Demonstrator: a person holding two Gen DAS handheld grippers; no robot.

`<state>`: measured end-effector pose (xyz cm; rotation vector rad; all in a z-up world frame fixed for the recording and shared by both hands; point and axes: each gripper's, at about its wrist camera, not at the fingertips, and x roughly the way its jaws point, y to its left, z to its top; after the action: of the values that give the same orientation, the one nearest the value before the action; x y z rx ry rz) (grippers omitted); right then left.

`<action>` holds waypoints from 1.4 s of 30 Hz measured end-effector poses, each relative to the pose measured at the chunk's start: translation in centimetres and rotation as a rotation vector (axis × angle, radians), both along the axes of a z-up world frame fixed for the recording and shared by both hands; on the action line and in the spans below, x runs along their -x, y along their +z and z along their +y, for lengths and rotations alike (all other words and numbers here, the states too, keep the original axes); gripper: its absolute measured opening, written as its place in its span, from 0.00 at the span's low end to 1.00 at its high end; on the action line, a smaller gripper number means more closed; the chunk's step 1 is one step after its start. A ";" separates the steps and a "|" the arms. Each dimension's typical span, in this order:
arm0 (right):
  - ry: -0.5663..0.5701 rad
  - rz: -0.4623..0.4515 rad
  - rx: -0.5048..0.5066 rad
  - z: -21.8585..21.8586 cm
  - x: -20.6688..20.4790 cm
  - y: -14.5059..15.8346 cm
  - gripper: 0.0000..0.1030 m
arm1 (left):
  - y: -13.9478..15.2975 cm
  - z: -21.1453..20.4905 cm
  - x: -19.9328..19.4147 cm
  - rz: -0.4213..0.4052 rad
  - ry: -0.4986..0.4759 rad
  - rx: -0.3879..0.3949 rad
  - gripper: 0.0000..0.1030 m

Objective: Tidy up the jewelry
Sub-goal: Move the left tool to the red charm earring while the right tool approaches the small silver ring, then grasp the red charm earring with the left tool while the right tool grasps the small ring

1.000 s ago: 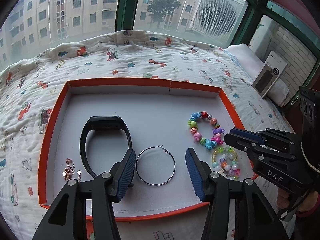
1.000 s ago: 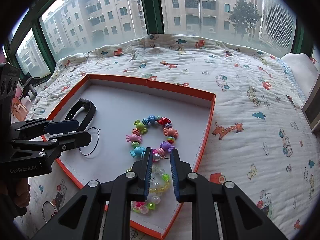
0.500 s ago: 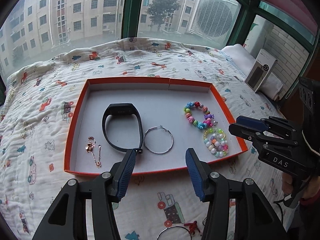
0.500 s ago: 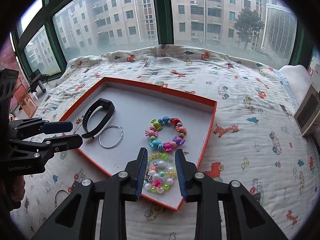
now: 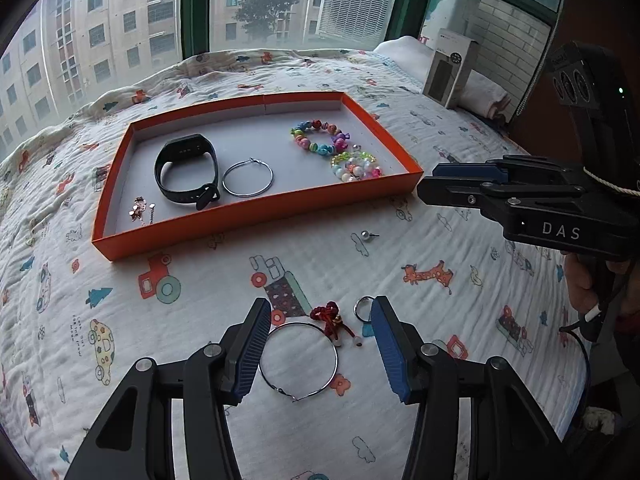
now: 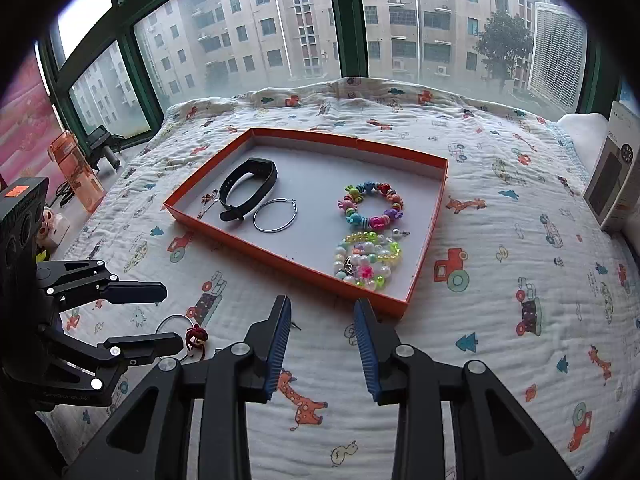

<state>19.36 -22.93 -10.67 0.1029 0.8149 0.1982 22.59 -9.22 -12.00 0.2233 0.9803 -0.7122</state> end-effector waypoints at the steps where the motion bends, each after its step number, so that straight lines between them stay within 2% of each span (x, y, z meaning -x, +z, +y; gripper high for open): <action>1: -0.003 0.003 -0.007 0.0 0.3 -0.1 0.35 | -0.3 -0.3 0.1 0.000 -0.013 -0.007 0.54; 7: 0.004 0.023 -0.033 -0.2 1.3 -1.0 0.35 | -1.2 -1.0 0.0 -0.006 -0.054 -0.021 0.49; 9: 0.012 0.027 -0.028 0.0 1.4 -1.2 0.35 | -1.4 -1.0 -0.4 0.006 -0.061 -0.015 0.41; 16: 0.041 0.039 -0.023 0.6 1.7 -1.8 0.35 | -2.4 -1.2 -1.2 0.019 -0.073 -0.016 0.33; 18: 0.047 0.045 -0.026 0.8 1.7 -1.9 0.35 | -2.5 -1.2 -1.4 0.029 -0.073 -0.007 0.25; 20: 0.057 0.051 -0.025 1.0 1.8 -2.1 0.35 | -2.6 -1.2 -1.6 0.026 -0.072 -0.004 0.21; 25: 0.092 0.067 -0.028 2.0 2.0 -2.5 0.35 | -2.1 -0.7 -1.3 0.013 -0.057 0.009 0.20; 34: 0.183 0.089 0.007 5.0 1.9 -3.3 0.35 | 0.2 2.1 -1.8 0.002 0.068 0.066 0.20; 42: 0.216 0.091 0.063 7.0 1.0 -3.7 0.35 | 1.1 4.8 -1.7 -0.001 0.142 0.085 0.20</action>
<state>18.33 -15.92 -14.37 -0.0363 0.9222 0.3729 24.33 -4.38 -10.87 0.0790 0.9533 -0.6224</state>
